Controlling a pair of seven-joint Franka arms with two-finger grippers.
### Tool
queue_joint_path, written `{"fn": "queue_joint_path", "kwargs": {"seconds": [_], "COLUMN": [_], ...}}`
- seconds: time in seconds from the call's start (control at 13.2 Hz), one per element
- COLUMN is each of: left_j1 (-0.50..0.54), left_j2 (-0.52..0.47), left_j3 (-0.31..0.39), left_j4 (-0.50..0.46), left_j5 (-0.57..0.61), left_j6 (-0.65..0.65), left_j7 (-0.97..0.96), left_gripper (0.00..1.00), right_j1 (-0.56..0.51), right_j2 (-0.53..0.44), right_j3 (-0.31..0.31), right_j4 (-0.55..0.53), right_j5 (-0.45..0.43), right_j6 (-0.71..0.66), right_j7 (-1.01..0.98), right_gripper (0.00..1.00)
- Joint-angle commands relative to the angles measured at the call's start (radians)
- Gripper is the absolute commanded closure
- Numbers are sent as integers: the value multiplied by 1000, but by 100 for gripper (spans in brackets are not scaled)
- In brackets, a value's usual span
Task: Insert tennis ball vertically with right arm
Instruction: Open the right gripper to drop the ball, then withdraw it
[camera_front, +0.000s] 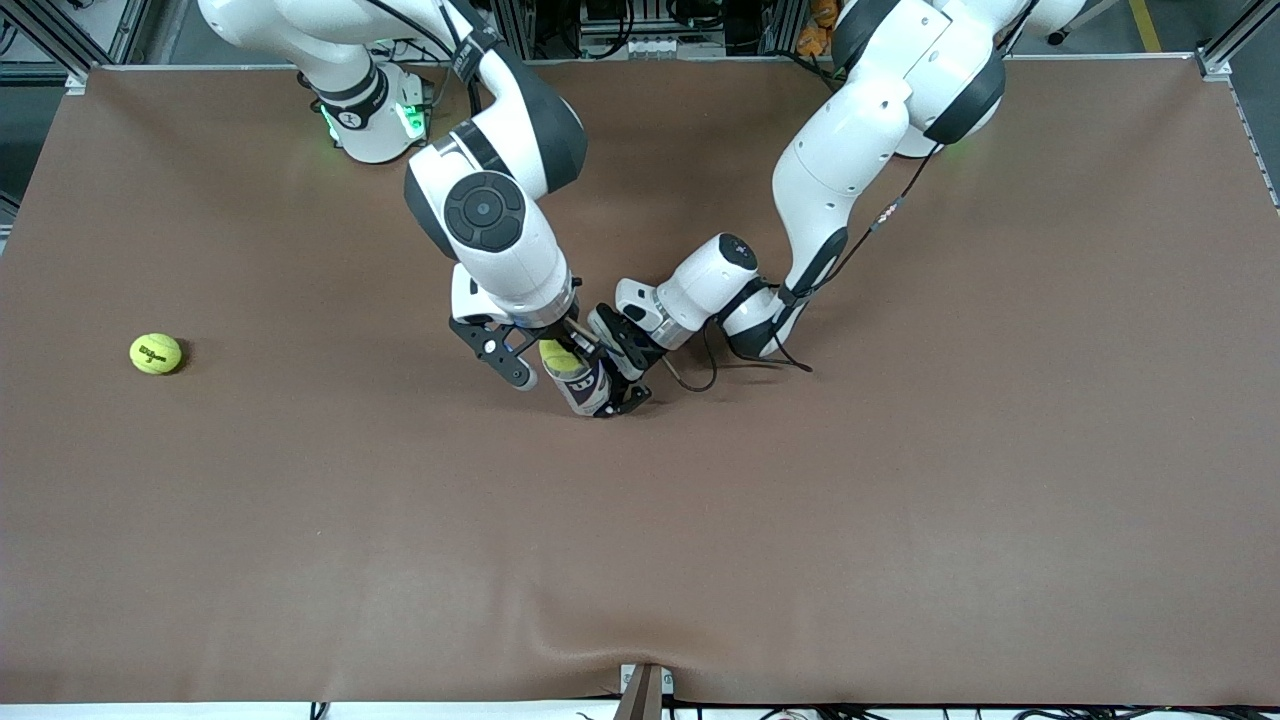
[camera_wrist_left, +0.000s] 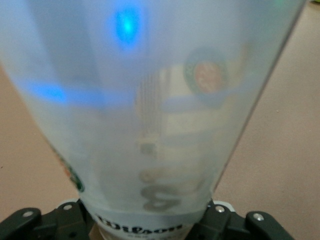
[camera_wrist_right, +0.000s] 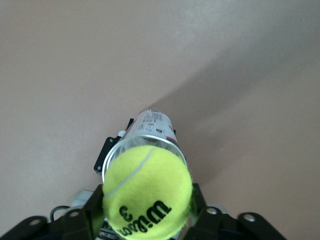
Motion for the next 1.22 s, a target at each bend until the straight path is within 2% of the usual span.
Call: {"fn": "queue_joint_path", "kwargs": {"seconds": [0.0, 0.53, 0.68, 0.91, 1.14], "left_j1": [-4, -3, -3, -3, -3], "left_j2": [12, 12, 12, 12, 12], "left_j3": [1, 1, 1, 1, 1], "left_j4": [13, 13, 13, 13, 11], "left_j5": [-15, -15, -15, -15, -13], "left_j6": [19, 19, 19, 19, 19], "left_j7": [-10, -10, -10, -10, -10], "left_gripper": [22, 22, 22, 22, 19], "right_j1": [-15, -17, -31, -145, -292], "right_j2": [12, 7, 0, -32, -66], "right_j3": [-1, -3, -6, -6, -8], "right_j4": [45, 50, 48, 48, 47], "right_j5": [11, 9, -3, -4, -6], "right_j6": [-11, -22, -87, -259, -374], "right_j7": [7, -6, -57, -286, -485], "right_gripper": [0, 0, 0, 0, 0]}}
